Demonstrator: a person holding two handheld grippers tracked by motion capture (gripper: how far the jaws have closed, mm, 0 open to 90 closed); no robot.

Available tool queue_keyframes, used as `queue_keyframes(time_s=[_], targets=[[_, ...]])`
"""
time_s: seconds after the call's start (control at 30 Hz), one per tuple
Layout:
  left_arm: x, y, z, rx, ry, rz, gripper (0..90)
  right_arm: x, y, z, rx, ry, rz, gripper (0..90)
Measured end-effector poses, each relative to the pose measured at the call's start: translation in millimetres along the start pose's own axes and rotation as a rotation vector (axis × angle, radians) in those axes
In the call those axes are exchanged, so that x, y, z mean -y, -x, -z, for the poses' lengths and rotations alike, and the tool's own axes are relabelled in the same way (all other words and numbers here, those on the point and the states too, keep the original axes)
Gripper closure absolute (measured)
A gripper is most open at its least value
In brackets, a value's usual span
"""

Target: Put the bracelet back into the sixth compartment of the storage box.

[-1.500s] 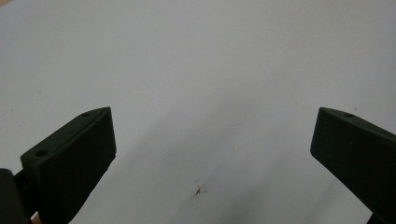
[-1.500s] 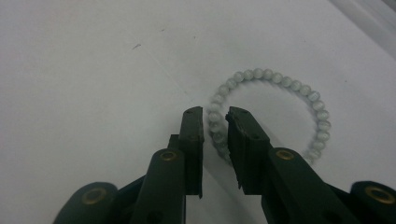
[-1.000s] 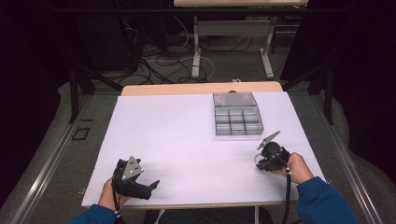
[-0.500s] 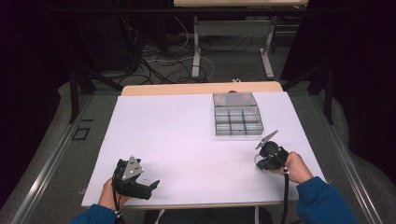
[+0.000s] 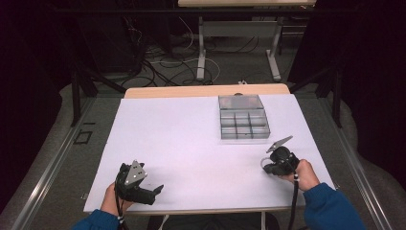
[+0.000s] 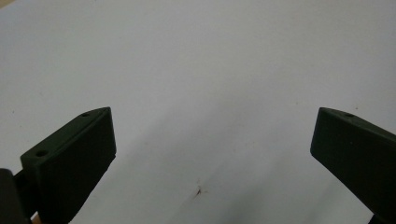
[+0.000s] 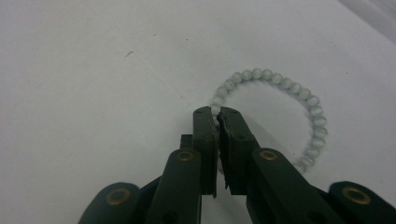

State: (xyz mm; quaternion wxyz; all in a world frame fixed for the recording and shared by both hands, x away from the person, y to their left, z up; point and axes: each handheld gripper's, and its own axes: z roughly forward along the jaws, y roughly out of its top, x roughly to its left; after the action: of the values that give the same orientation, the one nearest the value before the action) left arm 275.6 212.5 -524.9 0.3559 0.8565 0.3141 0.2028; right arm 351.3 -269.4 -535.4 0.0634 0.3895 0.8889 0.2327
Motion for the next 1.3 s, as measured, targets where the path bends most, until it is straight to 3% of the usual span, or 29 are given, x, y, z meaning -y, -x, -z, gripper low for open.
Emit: queue_keyframes(time_s=[0.03,0.13,0.23,0.27,0.63,0.73,1.13,1.3], targets=[[0.0,0.0,0.1,0.000,0.001,0.000,0.0,0.4,-1.2,-0.2,0.022,0.016,0.000,85.7],[-0.1,-0.6,0.9,0.002,-0.005,-0.003,0.0,0.3,-2.7,2.7,0.031,0.041,-0.010,85.8],[-0.1,-0.6,0.8,0.003,-0.006,-0.003,0.0,-0.1,-1.3,6.8,0.033,0.044,0.003,85.8],[-0.1,-0.3,0.6,0.003,-0.003,0.000,0.0,1.2,-1.7,8.0,0.034,0.077,-0.011,85.8],[-0.1,-0.7,0.9,0.002,-0.006,-0.001,0.0,3.1,-0.8,19.4,0.054,0.150,-0.002,85.9],[0.0,-0.7,1.0,0.002,-0.004,0.000,0.0,3.5,-0.9,24.6,0.069,0.183,-0.027,85.9],[0.0,-1.1,1.3,0.002,-0.007,-0.002,0.0,5.4,3.3,35.5,0.067,0.262,-0.030,85.9],[-0.1,-1.0,1.2,0.000,-0.006,-0.001,0.0,6.6,6.6,43.1,0.095,0.311,-0.047,85.9]])
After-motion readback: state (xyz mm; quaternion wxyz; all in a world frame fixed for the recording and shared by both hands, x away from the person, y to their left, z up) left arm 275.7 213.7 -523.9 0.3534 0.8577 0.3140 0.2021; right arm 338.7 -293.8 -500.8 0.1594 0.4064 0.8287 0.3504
